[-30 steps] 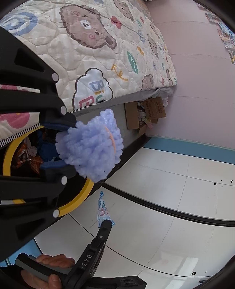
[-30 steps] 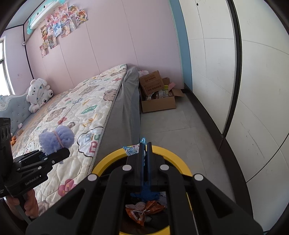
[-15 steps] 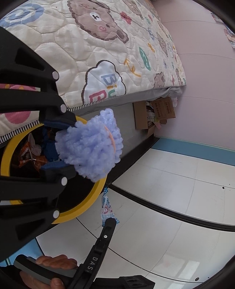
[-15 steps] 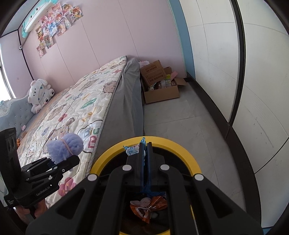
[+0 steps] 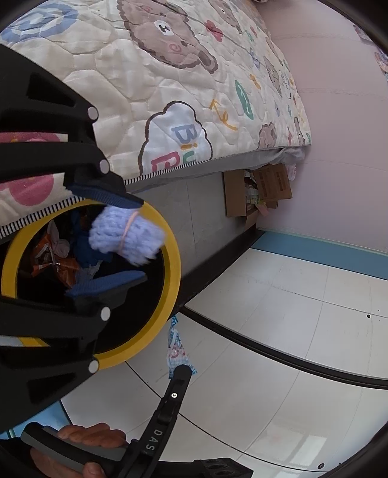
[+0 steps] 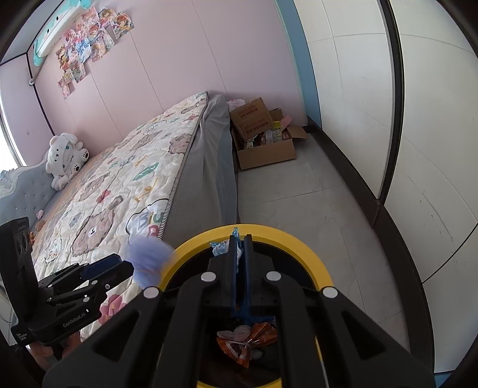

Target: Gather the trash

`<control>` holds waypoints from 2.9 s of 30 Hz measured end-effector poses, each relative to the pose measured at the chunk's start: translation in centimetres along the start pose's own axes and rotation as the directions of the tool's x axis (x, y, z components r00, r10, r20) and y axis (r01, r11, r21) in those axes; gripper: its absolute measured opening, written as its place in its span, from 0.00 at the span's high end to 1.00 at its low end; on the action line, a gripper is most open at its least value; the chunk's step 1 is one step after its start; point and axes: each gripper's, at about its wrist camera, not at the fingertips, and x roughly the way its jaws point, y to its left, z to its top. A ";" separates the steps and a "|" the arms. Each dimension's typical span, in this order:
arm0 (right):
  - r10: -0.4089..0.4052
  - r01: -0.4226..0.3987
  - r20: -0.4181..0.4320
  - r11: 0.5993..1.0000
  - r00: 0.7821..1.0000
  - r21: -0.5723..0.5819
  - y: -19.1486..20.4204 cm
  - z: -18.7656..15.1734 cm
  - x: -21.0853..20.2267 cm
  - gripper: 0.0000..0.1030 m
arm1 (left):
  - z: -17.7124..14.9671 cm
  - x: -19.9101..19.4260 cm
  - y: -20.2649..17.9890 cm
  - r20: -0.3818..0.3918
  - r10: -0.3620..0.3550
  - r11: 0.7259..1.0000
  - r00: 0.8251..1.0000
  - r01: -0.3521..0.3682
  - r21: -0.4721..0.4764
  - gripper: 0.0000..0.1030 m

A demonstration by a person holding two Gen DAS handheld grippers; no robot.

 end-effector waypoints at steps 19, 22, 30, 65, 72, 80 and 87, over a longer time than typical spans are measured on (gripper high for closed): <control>-0.003 0.004 0.010 1.000 1.000 -0.022 2.4 0.0 -1.4 0.65 | 0.4 -4.2 2.4 0.073 0.038 0.998 0.997 -0.034 -0.052 0.45; 0.009 -0.008 0.011 0.999 1.000 -0.039 3.7 0.1 -1.9 0.65 | 0.3 -5.7 3.4 0.094 0.055 0.997 0.994 -0.049 -0.066 0.44; 0.057 -0.058 -0.007 0.994 0.998 -0.097 8.8 -0.2 -1.6 0.64 | -0.8 -9.7 7.6 0.128 0.148 0.984 0.981 -0.133 -0.116 0.43; 0.093 -0.023 0.244 0.961 0.965 -0.276 30.4 -4.4 -5.4 0.08 | -8.6 -27.9 20.2 0.300 0.538 0.831 0.788 -0.436 -0.345 0.08; 0.056 0.020 0.336 0.976 0.940 -0.217 29.8 -5.3 -9.0 0.08 | -8.4 -29.9 17.6 0.359 0.516 0.850 0.778 -0.411 -0.331 0.08; 0.045 0.030 0.339 0.976 0.940 -0.214 29.3 -6.5 -10.6 0.08 | -8.7 -29.9 15.4 0.386 0.471 0.877 0.793 -0.373 -0.302 0.08; 0.035 0.036 0.336 0.979 0.941 -0.202 29.0 -6.9 -10.5 0.08 | -8.9 -29.7 14.9 0.387 0.457 0.885 0.800 -0.366 -0.288 0.08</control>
